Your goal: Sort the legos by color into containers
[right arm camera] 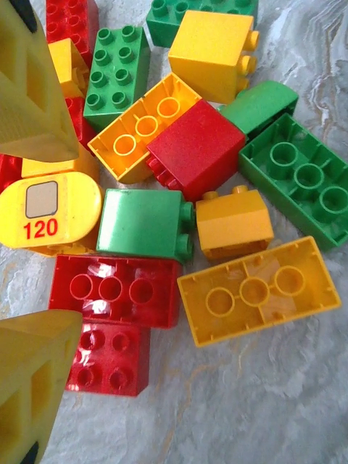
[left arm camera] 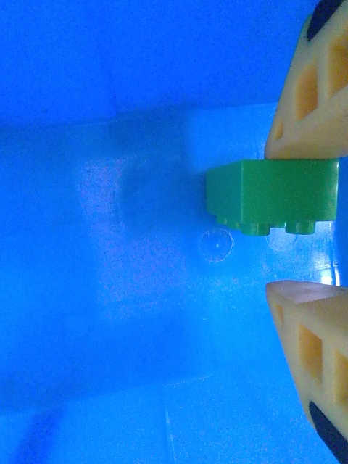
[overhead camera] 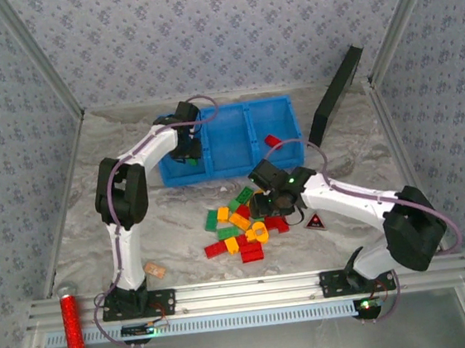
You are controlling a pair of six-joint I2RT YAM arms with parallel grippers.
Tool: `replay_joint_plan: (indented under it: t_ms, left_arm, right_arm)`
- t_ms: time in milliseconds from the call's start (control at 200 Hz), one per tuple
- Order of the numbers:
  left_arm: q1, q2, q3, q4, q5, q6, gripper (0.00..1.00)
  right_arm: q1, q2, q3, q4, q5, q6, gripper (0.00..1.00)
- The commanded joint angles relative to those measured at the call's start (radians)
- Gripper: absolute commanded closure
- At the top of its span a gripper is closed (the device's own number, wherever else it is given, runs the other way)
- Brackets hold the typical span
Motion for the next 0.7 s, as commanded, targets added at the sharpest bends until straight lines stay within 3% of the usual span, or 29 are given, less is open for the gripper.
replay_joint_plan:
  t_ms: [0,500,700]
  left_arm:
    - [0.006,-0.078,0.003,0.008,0.03,0.001,0.51]
    - [0.006,-0.261,-0.057,-0.007,0.08,0.011,0.41]
    - [0.006,-0.326,-0.119,-0.003,0.087,0.004,0.41]
  right_arm:
    - [0.022,0.039,0.005,0.012,-0.004,0.016,0.42]
    - [0.057,0.216,0.065,0.041,0.011,-0.022,0.44]
    - [0.064,0.264,0.097,0.031,0.027,-0.042,0.54]
